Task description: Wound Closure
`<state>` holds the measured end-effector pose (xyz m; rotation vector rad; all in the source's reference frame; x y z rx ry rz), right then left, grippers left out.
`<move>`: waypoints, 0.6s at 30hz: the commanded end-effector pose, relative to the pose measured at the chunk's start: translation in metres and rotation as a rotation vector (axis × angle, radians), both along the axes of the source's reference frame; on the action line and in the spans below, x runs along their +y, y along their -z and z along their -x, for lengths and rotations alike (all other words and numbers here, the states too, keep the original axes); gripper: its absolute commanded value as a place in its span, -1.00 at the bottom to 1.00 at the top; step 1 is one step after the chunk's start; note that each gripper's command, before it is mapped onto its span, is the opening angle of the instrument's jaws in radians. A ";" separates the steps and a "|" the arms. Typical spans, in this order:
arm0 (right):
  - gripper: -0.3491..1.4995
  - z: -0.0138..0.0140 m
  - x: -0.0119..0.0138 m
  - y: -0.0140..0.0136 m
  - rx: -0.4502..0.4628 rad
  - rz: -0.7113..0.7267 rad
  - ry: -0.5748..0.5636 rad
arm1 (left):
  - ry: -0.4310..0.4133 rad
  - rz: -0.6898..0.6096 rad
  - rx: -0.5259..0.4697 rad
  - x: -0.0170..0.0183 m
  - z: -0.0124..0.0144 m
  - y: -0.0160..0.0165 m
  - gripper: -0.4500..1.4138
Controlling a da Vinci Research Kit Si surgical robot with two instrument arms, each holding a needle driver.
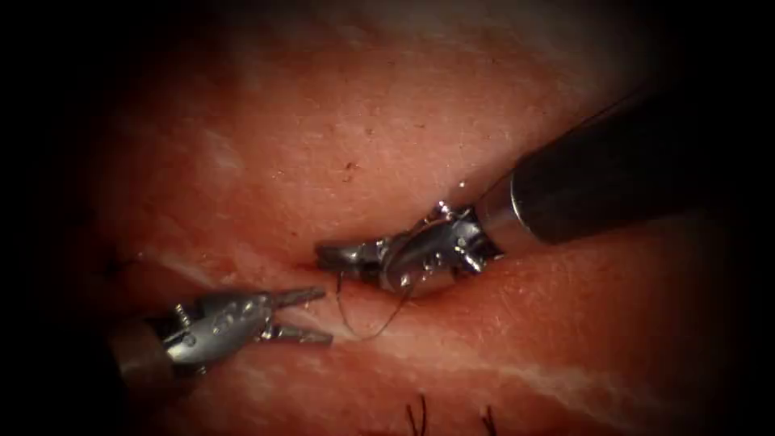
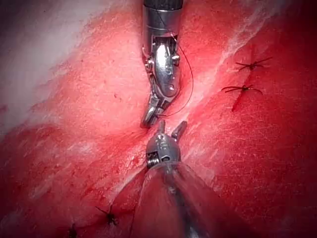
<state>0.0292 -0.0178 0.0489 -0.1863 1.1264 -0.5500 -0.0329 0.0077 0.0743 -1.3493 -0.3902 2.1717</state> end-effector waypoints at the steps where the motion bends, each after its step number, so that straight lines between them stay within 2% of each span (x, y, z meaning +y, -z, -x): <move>1: -1.00 -0.0002 -0.0010 -0.0003 -0.002 -0.006 0.005 | 0.001 -0.005 -0.002 -0.0006 0.0007 -0.0008 -0.38; 5: -1.00 -0.0004 -0.0001 0.0008 0.020 -0.007 -0.026 | 0.001 -0.005 -0.002 -0.0006 0.0008 -0.0008 -0.38; 15: -1.00 -0.0018 0.0037 0.0060 0.069 -0.020 -0.087 | 0.006 -0.005 0.001 -0.0004 0.0015 -0.0009 -0.38; 18: -1.00 -0.0025 0.0048 0.0065 0.070 -0.031 -0.092 | 0.006 -0.004 0.001 -0.0004 0.0015 -0.0009 -0.38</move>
